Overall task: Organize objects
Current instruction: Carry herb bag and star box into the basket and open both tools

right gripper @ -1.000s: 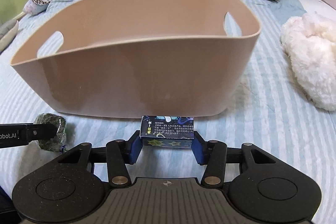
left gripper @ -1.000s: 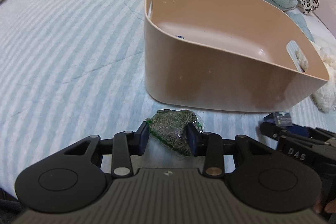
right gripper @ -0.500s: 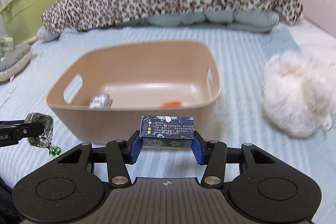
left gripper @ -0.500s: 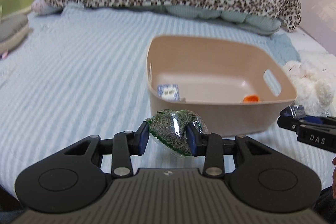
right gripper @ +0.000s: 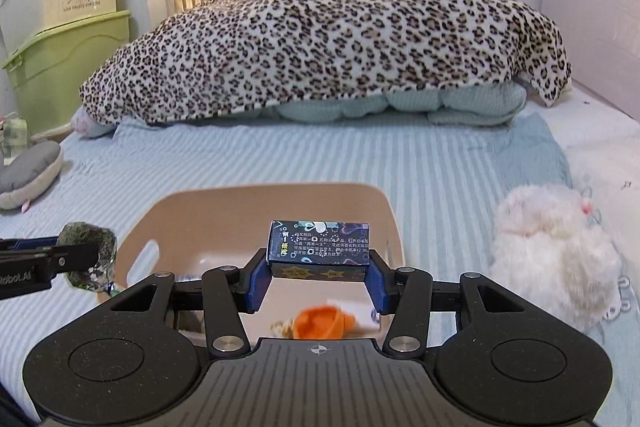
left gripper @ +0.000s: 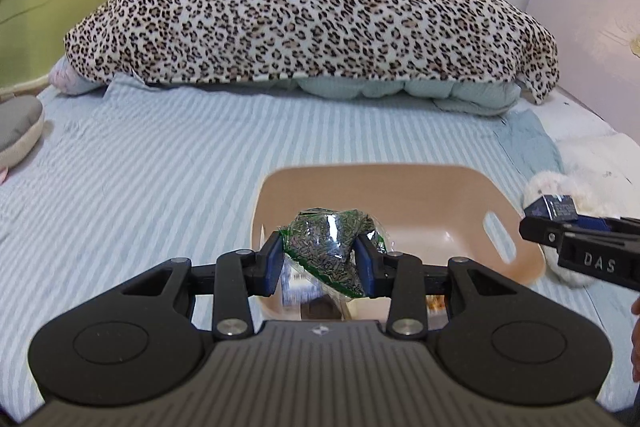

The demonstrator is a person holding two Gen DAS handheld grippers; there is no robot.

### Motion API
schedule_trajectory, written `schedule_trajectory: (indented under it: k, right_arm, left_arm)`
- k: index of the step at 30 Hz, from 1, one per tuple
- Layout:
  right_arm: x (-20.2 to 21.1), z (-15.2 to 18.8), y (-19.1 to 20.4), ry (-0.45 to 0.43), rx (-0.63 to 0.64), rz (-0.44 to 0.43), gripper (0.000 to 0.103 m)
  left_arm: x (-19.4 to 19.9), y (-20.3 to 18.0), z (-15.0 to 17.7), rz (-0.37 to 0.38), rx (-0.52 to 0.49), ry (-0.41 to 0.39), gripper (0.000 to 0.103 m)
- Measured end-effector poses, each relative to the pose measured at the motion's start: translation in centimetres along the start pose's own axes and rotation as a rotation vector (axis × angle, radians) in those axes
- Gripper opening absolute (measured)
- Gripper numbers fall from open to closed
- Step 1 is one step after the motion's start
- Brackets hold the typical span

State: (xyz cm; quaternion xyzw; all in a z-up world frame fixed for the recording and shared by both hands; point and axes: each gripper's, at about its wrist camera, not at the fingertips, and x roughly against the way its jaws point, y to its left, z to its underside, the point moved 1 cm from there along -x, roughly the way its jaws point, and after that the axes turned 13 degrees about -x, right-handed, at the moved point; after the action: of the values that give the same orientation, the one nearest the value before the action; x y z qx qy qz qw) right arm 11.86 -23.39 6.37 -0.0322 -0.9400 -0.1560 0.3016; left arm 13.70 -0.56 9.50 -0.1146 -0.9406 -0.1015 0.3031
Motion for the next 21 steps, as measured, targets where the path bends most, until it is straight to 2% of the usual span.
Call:
schedule_trajectory:
  k: [7,9,11,17,19,20,21]
  right_arm:
    - [-2.9,0.0,-0.4,0.030,-0.008,0.016,0.046]
    - [-3.7,0.3,-0.6,0.045,-0.005,0.030,0.046]
    - [-4.6,0.6,-0.7,0.069,-0.002,0.041,0.046]
    - [-6.5,2.0,-0.4,0.163,0.044,0.069,0.047]
    - [-6.9,2.4,-0.1,0.186,0.068,0.079,0.049]
    - [-7.0,2.5,0.1,0.190,0.079,0.083,0.057]
    - [-6.9,2.6,0.2,0.194,0.087,0.086,0.057]
  left_arm:
    - [-4.7,-1.2,-1.0,-0.018,-0.017,0.063,0.040]
    - [-6.1,-1.5,-0.8,0.007,-0.008,0.100,0.040]
    - [-7.5,-1.5,-0.5,0.045,0.021,0.144,0.040]
    - [-10.3,-2.3,1.0,0.020,-0.017,0.228,0.040]
    - [-10.7,-2.2,1.5,0.020,-0.017,0.251,0.040]
    - [-10.8,-2.1,1.6,0.024,-0.016,0.260,0.040]
    - [-10.8,-2.1,1.7,0.029,-0.013,0.268,0.041]
